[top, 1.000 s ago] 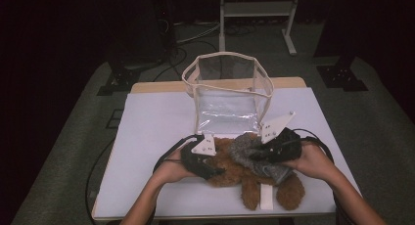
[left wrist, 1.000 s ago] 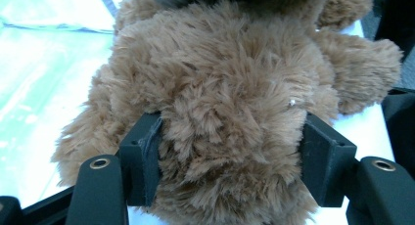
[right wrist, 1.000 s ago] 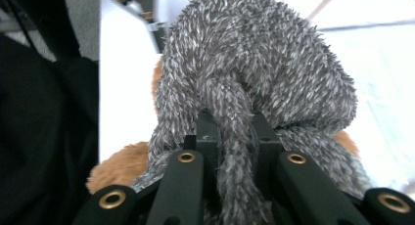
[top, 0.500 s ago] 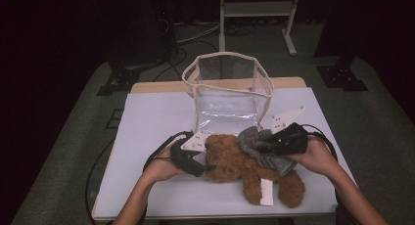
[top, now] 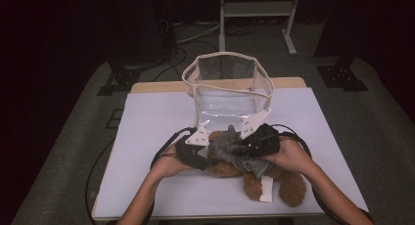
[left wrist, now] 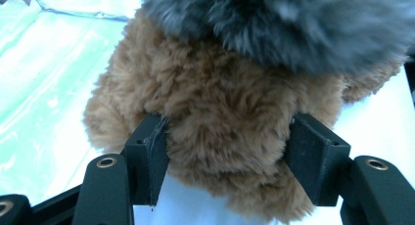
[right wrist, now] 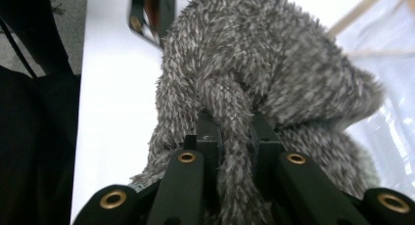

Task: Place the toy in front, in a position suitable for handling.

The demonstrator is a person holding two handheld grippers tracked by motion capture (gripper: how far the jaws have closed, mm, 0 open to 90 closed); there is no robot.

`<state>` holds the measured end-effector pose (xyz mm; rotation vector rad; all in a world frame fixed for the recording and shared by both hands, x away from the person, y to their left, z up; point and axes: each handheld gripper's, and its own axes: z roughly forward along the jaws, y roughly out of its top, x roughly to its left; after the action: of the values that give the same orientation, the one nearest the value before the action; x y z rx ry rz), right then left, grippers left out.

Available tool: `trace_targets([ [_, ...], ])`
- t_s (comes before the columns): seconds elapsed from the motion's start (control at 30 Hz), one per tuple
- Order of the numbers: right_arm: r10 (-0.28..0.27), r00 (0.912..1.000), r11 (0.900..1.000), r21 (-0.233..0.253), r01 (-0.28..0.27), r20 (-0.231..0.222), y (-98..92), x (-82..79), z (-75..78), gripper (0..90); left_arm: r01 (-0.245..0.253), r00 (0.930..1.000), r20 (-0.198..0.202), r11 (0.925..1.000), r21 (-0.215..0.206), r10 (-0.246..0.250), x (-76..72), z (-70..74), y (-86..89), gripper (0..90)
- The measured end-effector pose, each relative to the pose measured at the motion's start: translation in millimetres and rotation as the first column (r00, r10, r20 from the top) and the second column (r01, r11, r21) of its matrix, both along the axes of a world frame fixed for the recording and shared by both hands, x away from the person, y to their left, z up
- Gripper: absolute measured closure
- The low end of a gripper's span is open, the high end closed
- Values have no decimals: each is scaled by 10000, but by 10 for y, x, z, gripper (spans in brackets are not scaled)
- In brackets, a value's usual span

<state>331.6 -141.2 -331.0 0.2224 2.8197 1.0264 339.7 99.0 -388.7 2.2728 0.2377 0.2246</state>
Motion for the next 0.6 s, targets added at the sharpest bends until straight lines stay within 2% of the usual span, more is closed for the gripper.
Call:
trace_targets([
  [0.07,-169,9995,9997,148,172,-251,-104,37,-34,785,-52,10000,-58,10000,-40,52,-12,-7,45,373],
  [0.1,-322,9992,9994,114,324,-228,-168,42,-35,785,-85,9999,-91,10000,-33,85,-17,-17,67,373],
  [0.17,-701,9974,9975,-46,701,-152,-281,43,-36,784,-147,9997,-215,9997,172,150,-29,-56,95,370],
  [0.2,-785,9968,9969,-55,785,-131,-314,36,-34,784,-49,9999,-163,9990,442,57,-23,-78,105,371],
  [0.23,-789,9968,9969,-54,788,-127,-325,25,-27,784,-69,9998,-208,9991,425,78,-27,-106,104,373],
  [0.33,-554,9984,9983,-157,555,69,-222,-18,-1,784,26,9996,-296,9996,278,-18,-22,-135,103,395],
  [0.4,-409,9988,9986,-316,418,284,-123,-20,18,784,123,9989,-441,9999,-54,-125,-19,-132,106,391],
  [0.43,-288,9990,9993,-246,296,336,-55,-11,35,783,156,9987,-490,9998,-140,-162,-19,-134,106,391],
  [0.6,211,9997,9998,-7,-211,137,229,92,49,783,214,9983,-543,9996,-209,-225,-18,-145,100,392],
])
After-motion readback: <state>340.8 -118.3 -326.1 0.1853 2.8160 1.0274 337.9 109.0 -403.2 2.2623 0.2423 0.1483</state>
